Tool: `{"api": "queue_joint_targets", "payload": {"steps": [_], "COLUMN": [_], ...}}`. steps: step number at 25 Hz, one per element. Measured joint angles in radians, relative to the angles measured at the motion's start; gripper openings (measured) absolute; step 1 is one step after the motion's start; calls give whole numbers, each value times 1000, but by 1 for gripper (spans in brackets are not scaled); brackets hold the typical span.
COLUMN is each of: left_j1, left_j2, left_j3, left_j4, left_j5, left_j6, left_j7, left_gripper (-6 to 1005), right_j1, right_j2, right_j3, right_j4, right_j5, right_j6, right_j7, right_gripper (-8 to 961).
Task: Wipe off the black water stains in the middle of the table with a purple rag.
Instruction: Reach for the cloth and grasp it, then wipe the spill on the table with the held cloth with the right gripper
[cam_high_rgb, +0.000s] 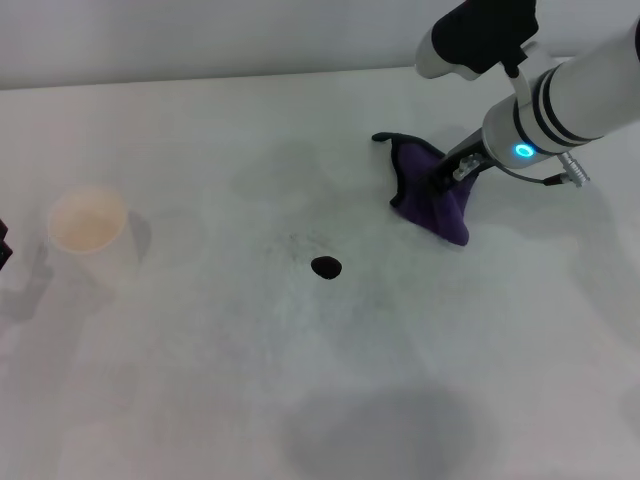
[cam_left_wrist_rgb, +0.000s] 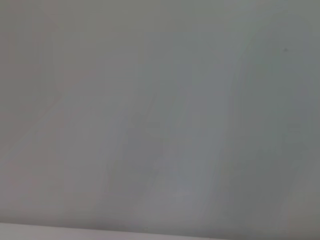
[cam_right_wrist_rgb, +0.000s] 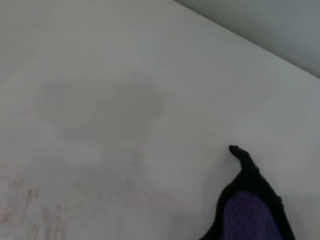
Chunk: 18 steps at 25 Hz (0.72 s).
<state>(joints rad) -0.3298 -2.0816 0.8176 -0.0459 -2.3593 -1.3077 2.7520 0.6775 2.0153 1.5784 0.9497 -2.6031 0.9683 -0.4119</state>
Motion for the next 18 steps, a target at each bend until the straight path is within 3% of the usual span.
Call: {"api": "queue_joint_targets", "payload": {"steps": [7,13,18], "left_j1": [0,-1,-3], "left_j2": [0,0,-2], "left_j3": [0,0,0], "left_j4": [0,0,0], "left_j5": [0,0,0], "left_j6": [1,1,1], "left_j7": [0,-1,-4], "left_gripper": [888,887,887], "right_j1": [-11,-18,-23], "right_j2": [2,2,6], "right_j3": [0,-44,-116], "right_j4": [107,101,57], "right_j5": [78,278,328], "right_j6": [108,129,83], "right_j7": [-75,-213,-260], "right_gripper": [70,67,67]}}
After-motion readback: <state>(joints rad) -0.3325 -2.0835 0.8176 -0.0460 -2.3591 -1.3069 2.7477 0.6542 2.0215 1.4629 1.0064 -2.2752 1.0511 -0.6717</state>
